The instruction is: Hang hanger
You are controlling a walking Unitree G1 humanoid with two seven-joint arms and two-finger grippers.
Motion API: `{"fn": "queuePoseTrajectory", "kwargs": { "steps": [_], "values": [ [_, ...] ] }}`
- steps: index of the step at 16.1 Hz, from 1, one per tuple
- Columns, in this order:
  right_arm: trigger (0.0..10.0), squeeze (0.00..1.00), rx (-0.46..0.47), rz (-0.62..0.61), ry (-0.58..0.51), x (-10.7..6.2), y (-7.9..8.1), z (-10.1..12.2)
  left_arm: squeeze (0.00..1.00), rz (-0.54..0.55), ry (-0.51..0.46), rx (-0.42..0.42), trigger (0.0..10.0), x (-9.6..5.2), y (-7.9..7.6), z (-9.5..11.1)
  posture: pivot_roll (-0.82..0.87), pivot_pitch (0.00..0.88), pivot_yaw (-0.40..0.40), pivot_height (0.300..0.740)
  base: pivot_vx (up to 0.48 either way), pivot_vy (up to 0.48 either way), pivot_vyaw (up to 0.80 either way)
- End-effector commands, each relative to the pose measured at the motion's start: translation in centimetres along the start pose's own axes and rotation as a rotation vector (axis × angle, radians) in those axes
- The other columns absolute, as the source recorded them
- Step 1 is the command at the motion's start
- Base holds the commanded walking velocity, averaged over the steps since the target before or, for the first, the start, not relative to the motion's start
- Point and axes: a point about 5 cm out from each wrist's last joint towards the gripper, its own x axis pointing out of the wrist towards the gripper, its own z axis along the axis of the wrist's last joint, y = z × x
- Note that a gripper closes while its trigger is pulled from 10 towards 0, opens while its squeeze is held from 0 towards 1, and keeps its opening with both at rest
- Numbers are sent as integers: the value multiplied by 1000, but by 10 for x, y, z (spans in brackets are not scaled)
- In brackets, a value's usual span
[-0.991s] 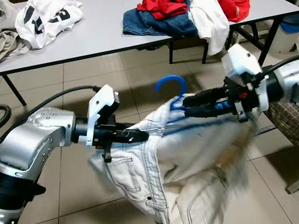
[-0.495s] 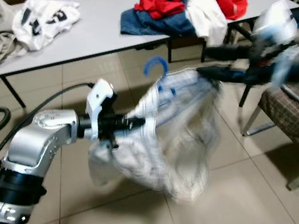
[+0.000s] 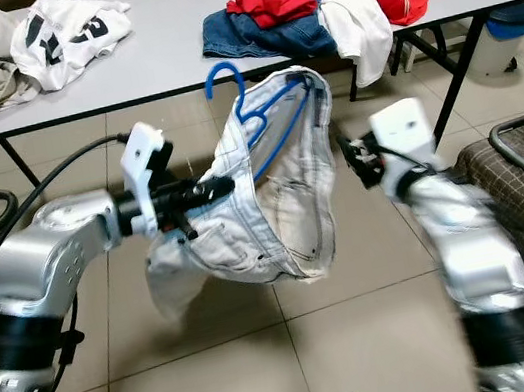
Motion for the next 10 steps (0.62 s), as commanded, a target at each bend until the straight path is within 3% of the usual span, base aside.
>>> {"fn": "queuePoseTrajectory", "kwargs": {
  "steps": [1, 2, 3, 4, 8, 9, 10],
  "values": [
    [10000, 1000, -53, -65, -32, 7, -4, 6, 0, -40, -51, 41, 0, -4, -6, 14, -132, 0, 16, 740, 0, 0, 0],
    [10000, 1000, -60, -74, -31, 8, -3, 6, 0, -44, -54, 40, 0, -6, -6, 14, -127, 0, 11, 740, 0, 0, 0],
    [10000, 537, -62, -74, -38, 13, -5, 5, 0, -70, -54, 44, 0, -11, -8, 14, -117, 0, 5, 740, 0, 0, 0],
    [10000, 0, -52, -51, -46, 18, -8, 5, 0, -88, -48, 54, 0, -15, -9, 14, -111, 0, 0, 740, 0, 0, 0],
    [10000, 0, -5, 99, -49, 24, -11, 0, 0, -141, -42, 75, 0, -25, -8, 21, -109, 0, 8, 740, 0, 0, 0],
    [6235, 0, 12, 134, -49, 25, -12, -2, 0, -162, -41, 80, 0, -27, -9, 22, -108, 0, 9, 740, 0, 0, 0],
    [6235, 0, 22, 151, -49, 26, -12, -2, 0, -169, -40, 81, 0, -27, -9, 23, -108, 0, 10, 740, 0, 0, 0]
  ]
}}
